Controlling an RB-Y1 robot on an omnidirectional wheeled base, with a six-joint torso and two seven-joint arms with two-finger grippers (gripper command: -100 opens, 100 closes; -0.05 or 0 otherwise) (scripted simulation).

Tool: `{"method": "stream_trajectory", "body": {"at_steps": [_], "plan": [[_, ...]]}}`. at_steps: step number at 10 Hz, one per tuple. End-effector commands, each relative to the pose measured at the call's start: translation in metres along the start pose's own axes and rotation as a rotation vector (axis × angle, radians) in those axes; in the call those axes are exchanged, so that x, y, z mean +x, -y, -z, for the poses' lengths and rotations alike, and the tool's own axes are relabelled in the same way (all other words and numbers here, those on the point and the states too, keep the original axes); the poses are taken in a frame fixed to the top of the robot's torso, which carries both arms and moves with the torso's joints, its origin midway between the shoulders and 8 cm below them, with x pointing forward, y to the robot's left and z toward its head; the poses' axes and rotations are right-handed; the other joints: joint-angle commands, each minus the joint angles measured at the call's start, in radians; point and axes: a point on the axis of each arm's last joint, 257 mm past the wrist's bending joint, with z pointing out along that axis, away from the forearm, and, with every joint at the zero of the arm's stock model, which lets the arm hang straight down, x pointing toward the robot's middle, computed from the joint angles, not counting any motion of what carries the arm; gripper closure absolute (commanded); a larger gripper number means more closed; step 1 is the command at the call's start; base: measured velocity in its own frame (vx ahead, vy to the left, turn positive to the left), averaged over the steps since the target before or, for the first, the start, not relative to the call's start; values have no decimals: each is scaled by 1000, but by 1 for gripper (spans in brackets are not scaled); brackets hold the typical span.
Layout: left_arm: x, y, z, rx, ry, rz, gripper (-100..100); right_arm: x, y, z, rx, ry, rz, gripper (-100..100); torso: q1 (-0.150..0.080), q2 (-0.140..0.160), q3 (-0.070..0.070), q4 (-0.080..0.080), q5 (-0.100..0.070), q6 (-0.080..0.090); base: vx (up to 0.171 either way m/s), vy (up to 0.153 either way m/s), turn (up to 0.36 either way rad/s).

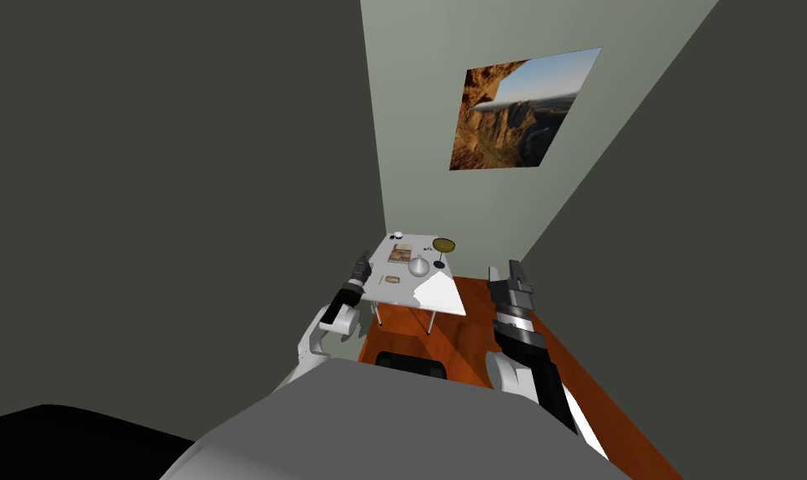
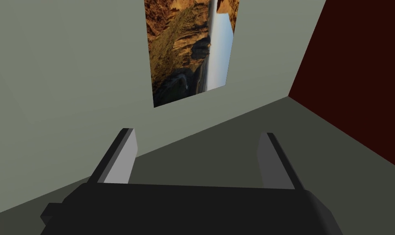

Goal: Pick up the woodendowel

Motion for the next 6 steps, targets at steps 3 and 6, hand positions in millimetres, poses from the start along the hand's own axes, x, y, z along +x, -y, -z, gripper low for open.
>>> {"method": "stream_trajectory", "body": {"at_steps": [3,6], "plan": [[7,-23,-13,-86,-13,-10,-100,0,0,0,0,0,0,0,0,0,0,0,0,0,-7,11,-49],[9,-42,-17,-157,-16,-15,-100,0,0,0,0,0,0,0,-1,-1,0,0,0,0,-3,5,-45]]}}
